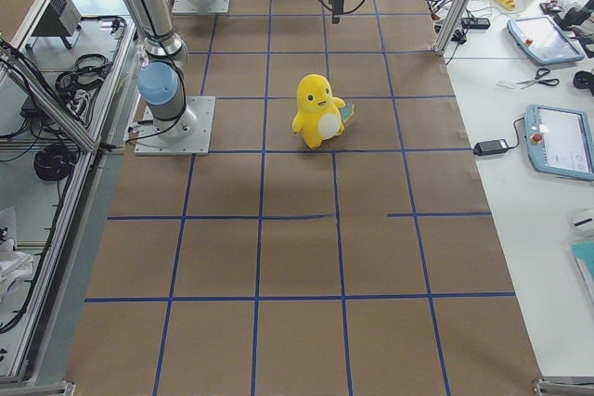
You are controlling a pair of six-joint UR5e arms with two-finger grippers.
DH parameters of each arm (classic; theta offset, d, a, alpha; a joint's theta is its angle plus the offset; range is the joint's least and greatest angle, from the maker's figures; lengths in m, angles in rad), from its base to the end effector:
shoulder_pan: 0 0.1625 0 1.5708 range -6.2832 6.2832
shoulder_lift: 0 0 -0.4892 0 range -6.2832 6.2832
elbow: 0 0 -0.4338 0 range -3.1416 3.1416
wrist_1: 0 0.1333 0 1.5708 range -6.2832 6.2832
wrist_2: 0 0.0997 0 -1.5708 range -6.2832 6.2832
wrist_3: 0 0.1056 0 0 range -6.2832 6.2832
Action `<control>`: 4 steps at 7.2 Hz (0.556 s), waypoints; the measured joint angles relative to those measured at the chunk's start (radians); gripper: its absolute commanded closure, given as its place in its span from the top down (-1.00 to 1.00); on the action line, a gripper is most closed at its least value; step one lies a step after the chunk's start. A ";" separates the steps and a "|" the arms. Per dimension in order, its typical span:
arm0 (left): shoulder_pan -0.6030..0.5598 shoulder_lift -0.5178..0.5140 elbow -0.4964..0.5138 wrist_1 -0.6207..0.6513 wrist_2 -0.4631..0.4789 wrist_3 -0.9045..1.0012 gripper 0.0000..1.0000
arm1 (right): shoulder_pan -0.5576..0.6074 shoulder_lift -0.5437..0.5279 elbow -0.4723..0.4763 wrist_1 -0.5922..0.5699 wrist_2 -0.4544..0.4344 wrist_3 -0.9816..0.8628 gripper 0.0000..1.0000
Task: Pull drawer sideways
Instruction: 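Move the left gripper toward the white handle of the wooden drawer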
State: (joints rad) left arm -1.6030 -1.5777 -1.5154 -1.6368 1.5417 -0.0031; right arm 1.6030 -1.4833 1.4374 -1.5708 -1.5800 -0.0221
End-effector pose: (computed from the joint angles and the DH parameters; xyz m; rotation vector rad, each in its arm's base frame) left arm -0.1535 -0.5298 0.5654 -0.0449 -3.1124 -0.0281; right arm 0.1510 -0.5760 0.5688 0.0847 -3.1306 0.0720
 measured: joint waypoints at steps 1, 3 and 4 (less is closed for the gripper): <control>0.000 0.000 0.000 0.000 0.000 0.000 1.00 | 0.000 0.000 0.000 0.000 0.000 0.000 1.00; 0.000 0.000 0.001 0.000 -0.006 -0.005 1.00 | 0.000 0.000 0.000 0.000 0.000 0.000 1.00; 0.000 0.000 0.001 0.000 -0.007 -0.004 1.00 | 0.000 0.000 0.000 0.000 0.000 0.000 1.00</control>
State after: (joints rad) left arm -1.6034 -1.5776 -1.5142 -1.6367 1.5346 -0.0075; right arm 1.6030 -1.4833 1.4373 -1.5708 -1.5800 -0.0219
